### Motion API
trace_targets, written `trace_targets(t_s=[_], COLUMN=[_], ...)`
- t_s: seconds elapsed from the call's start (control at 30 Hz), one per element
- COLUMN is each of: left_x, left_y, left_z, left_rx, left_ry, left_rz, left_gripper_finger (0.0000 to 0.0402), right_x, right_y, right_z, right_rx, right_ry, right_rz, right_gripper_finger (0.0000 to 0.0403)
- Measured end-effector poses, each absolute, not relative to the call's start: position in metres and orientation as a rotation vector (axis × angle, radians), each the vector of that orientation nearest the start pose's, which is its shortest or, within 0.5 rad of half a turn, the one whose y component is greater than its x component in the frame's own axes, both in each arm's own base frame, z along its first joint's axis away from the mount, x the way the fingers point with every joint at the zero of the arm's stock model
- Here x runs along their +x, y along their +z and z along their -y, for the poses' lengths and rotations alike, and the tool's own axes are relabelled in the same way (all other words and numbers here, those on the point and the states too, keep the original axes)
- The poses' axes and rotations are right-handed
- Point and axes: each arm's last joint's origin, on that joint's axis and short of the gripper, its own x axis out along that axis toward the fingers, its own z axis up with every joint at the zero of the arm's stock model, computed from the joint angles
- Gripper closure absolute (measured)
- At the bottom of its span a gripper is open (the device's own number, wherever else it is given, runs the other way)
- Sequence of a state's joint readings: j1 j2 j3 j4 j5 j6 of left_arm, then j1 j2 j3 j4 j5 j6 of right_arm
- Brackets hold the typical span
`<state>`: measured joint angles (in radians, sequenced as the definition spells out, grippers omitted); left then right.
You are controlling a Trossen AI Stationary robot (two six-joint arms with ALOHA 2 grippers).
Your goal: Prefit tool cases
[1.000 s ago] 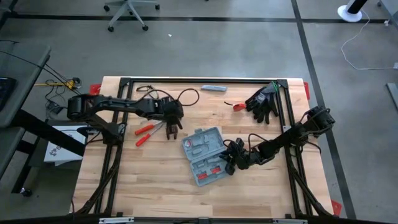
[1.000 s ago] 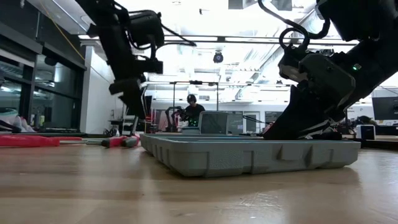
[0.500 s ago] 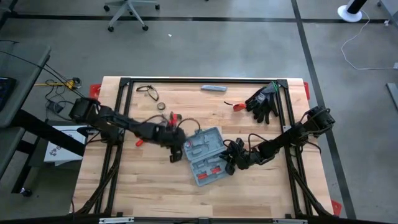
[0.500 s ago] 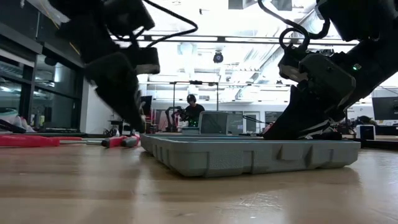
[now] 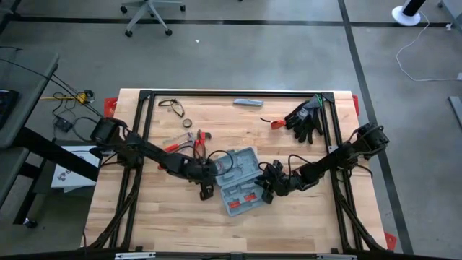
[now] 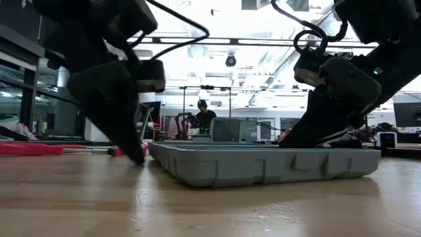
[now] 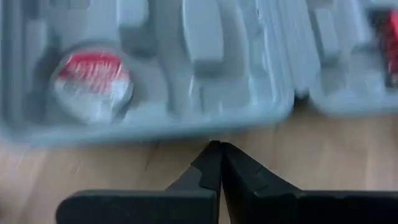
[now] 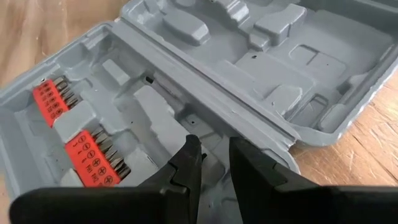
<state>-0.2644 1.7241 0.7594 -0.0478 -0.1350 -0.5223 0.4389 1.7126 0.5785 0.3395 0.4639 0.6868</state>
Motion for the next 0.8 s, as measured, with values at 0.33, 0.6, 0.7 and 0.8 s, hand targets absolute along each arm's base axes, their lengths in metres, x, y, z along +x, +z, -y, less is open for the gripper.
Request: trace_targets(t_s=[0.33, 0.6, 0.7, 0.8], left_x=[0.313, 0.316, 0.317, 0.316], left_y=[0.121, 0.129, 0.13, 0.132], left_z=[0.034, -0.004, -0.002, 0.004], left_rx=[-0.093, -0.12, -0.152, -0.171], left_ry=[0.218, 0.25, 0.128, 0.049], left_rz=[-0.913, -0.903, -0.91, -0.919], left_gripper_finger=[0.0401, 0.0401, 0.0401, 0.0401], right_x=[0.265, 0.27, 0.27, 0.27], right_y=[0.101, 0.102, 0.101, 0.101], right_z=[-0.097, -0.082, -0.081, -0.081], right_rx=[0.3, 0.292, 0.289, 0.287], right_ry=[-0.273, -0.282, -0.286, -0.288], right_rz=[-0.669, -0.673, -0.678, -0.68], right_gripper_finger=[0.0325, 0.0325, 0.0325, 0.0325])
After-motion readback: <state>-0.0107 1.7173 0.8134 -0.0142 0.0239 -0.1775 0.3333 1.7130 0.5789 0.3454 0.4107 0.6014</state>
